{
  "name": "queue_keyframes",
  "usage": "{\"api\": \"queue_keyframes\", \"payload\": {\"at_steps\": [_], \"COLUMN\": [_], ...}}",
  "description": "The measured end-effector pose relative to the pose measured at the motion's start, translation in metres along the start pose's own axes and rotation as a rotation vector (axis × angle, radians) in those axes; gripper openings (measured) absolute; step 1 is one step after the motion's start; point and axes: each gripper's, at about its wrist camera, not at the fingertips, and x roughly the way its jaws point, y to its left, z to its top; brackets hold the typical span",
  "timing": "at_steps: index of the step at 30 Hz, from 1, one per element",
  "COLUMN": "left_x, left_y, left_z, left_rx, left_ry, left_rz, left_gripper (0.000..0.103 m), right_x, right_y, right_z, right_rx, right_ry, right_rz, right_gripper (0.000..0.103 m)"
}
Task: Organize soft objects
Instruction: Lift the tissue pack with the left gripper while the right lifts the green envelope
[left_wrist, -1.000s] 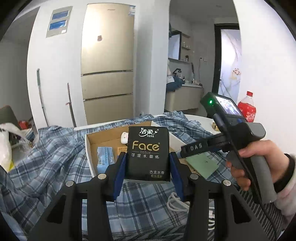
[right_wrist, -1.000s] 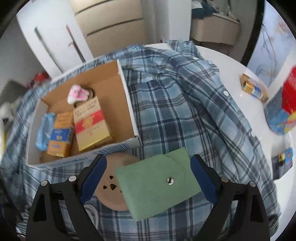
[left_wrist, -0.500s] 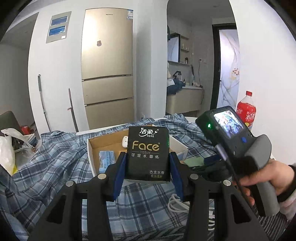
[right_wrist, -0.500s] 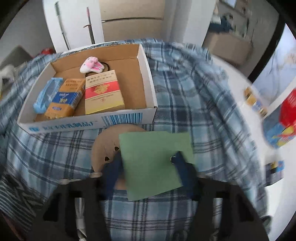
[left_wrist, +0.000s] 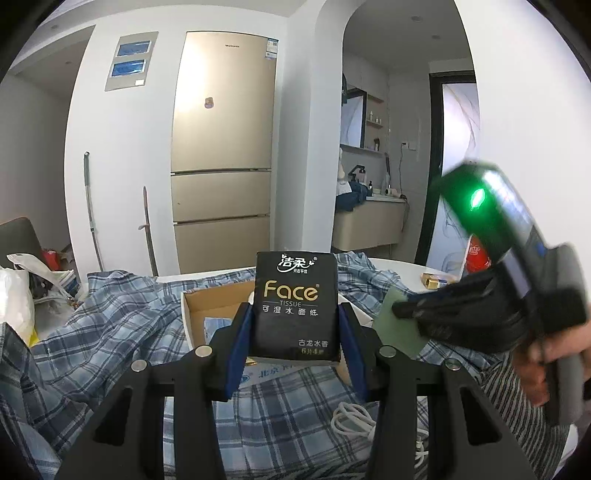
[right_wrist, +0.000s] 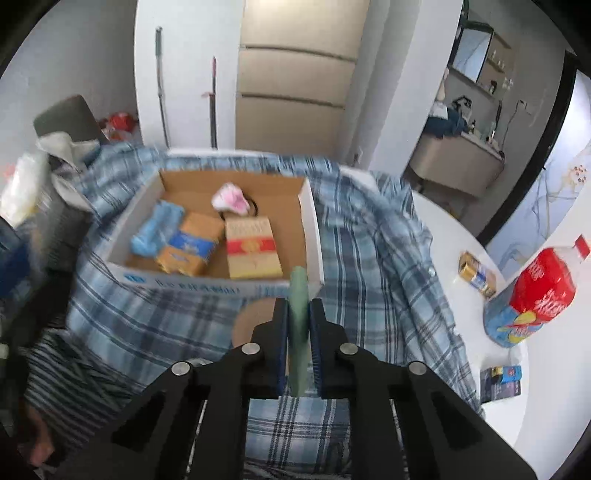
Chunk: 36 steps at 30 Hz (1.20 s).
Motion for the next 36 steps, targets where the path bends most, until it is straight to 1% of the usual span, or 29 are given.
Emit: {"api": "queue_keyframes", "payload": {"at_steps": [4, 8, 11, 15, 19, 20, 22, 25, 27, 31, 33, 36], "left_x": [-0.003, -0.005, -0.005, -0.004, -0.003, -0.003, -0.003, -0.002, -0.001, 0.000, 0.000, 0.000], "left_y": [0.000, 0.001, 0.001, 0.001, 0.000, 0.000, 0.000, 0.001, 0.002, 0.001, 0.001, 0.001], "left_z": [0.001, 0.001, 0.001, 0.001, 0.001, 0.000, 0.000, 0.000, 0.000, -0.001, -0.001, -0.001], "left_rx": [-0.003, -0.008, -0.006, 0.000, 0.005, 0.005, 0.000, 0.000, -0.002, -0.001, -0.001, -0.002], "left_ry": [-0.017, -0.023, -0.023, -0.017, -0.016, -0.016, -0.019, -0.018, -0.016, -0.014, -0.013, -0.014], "left_rz": [-0.003, -0.007, -0.006, -0.007, -0.011, -0.013, -0.020, -0.019, -0.018, -0.015, -0.014, -0.014], "left_gripper": [0.048, 0.048, 0.048, 0.048, 0.048, 0.048, 0.048, 0.048, 0.048, 0.048, 0.048, 0.048], "right_x": [-0.017, -0.022, -0.013, 0.007, 0.013, 0.014, 0.019, 0.032, 0.039, 0.047, 0.050, 0.049], "right_y": [-0.002, 0.001, 0.005, 0.004, 0.000, -0.001, -0.002, -0.002, -0.001, -0.002, -0.002, -0.003], "right_z": [0.009, 0.010, 0.006, -0.001, -0.005, -0.005, -0.006, -0.014, -0.019, -0.024, -0.025, -0.024], "right_rx": [0.010, 0.018, 0.016, 0.025, 0.029, 0.027, 0.025, 0.037, 0.036, 0.051, 0.053, 0.061], "right_ry": [-0.044, -0.045, -0.024, 0.026, 0.019, 0.022, 0.056, 0.109, 0.125, 0.121, 0.120, 0.095], "right_rz": [0.037, 0.101, 0.108, 0.109, 0.092, 0.098, 0.115, 0.181, 0.188, 0.188, 0.189, 0.191], "right_gripper": [0.010, 0.010, 0.010, 0.010, 0.010, 0.010, 0.010, 0.010, 0.010, 0.010, 0.007, 0.007]}}
